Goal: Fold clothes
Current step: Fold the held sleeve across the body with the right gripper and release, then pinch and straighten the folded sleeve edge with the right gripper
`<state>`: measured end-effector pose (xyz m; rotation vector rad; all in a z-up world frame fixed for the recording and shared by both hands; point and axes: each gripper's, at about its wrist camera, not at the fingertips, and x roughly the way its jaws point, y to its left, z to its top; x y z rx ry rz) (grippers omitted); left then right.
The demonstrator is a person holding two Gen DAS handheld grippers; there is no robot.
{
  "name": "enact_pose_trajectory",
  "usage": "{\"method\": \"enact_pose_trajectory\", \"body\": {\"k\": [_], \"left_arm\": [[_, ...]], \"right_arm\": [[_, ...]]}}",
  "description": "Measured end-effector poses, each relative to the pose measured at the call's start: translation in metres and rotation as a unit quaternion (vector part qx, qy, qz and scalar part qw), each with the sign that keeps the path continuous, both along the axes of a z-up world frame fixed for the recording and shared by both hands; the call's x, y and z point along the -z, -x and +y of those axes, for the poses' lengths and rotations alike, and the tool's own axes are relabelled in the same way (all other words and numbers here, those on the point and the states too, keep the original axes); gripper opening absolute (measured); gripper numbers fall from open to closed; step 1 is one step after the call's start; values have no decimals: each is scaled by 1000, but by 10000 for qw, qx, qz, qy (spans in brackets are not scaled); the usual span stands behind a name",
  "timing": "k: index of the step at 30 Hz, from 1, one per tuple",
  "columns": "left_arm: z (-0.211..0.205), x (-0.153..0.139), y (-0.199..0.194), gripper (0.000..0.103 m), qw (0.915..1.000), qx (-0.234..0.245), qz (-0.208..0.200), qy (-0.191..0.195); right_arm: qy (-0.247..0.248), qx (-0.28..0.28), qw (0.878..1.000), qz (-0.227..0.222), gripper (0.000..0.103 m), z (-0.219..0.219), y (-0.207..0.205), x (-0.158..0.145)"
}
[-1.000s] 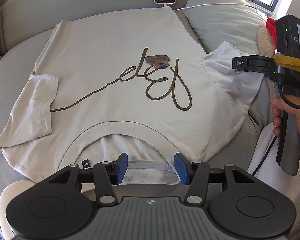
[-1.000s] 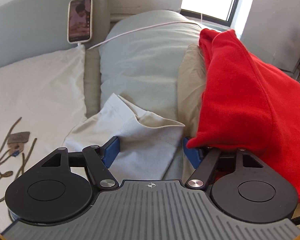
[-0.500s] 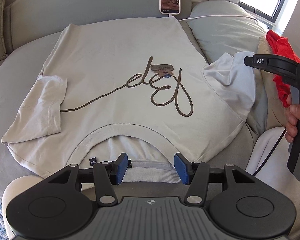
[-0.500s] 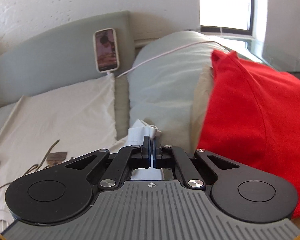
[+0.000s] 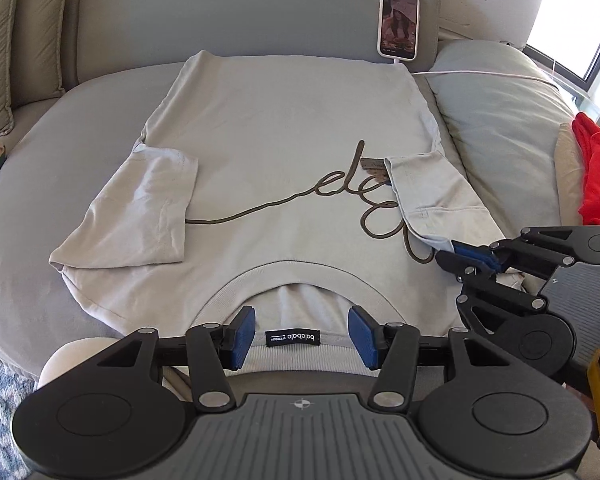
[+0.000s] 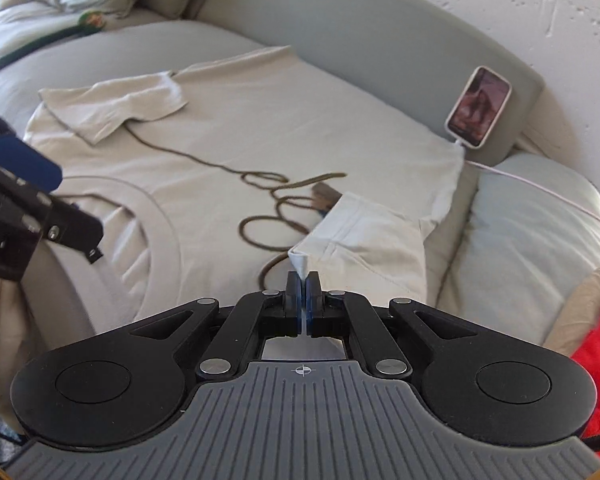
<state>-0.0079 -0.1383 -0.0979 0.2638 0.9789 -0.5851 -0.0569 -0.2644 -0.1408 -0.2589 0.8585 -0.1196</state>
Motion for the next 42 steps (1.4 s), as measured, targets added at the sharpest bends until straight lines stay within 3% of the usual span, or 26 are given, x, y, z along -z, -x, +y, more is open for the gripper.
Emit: {"method": "enact_pose_trajectory", "body": {"k": [2,4,8,10,12,14,17,20,25,27,30,32,34,36,38,39,40,42], "left_arm": [[1,1,0,53,10000,-2,15,-3],[1,1,-1,53,10000,-5,32,-13],[-1,4,-1,53,10000,-9,76,-50],[-3,5,0,53,9999,19,90,-94],[-5,5,1,53,9998,32,85,-148],[-5,6,1,53,9997,15,85,-222],[-6,7,0,53,9993,-50,96,-346],[-6,6,3,53,9993,-22,99,-351],[-6,9,5,55,9993,34,145,-349],[-6,10,5,55,9993,45,176,-322],[-7,12,5,55,9993,74,208,-300],[-6,12,3,55,9993,68,223,-286],[-4,13,2,55,9994,47,230,-264],[-3,13,0,55,9994,17,228,-247],[-1,14,-2,55,9994,0,241,-248],[-1,14,-3,55,9994,-5,251,-258],[-1,15,-5,55,9993,-8,259,-272],[-3,17,-6,55,9992,-4,274,-308]], "right_arm": [[-266,128,9994,167,12,-3,1,1],[-946,401,9945,210,47,-18,10,-6],[-2125,1043,9711,-309,44,-56,35,-32],[-2293,1753,9561,-514,32,-82,42,-38],[-2509,2649,9299,-469,25,-111,45,-33],[-2888,3253,8999,-311,25,-134,45,-23],[-3088,3172,8967,-75,26,-136,35,-12],[-2692,2897,9180,293,26,-125,13,0],[-2291,2553,9321,1160,26,-120,-1,11],[-2301,2435,9296,1537,26,-121,4,7],[-2459,2519,9193,1760,28,-126,19,4],[-2461,2627,9186,1629,28,-126,26,-4],[-2587,2674,9220,1075,34,-128,30,-18],[-2743,2801,9180,607,41,-133,27,-25],[-2763,2956,9140,309,40,-140,15,-24],[-2777,3009,9120,221,32,-145,6,-22],[-2849,3023,9094,197,16,-150,-5,-17],[-3010,3023,9044,129,11,-158,-24,-8]]}}
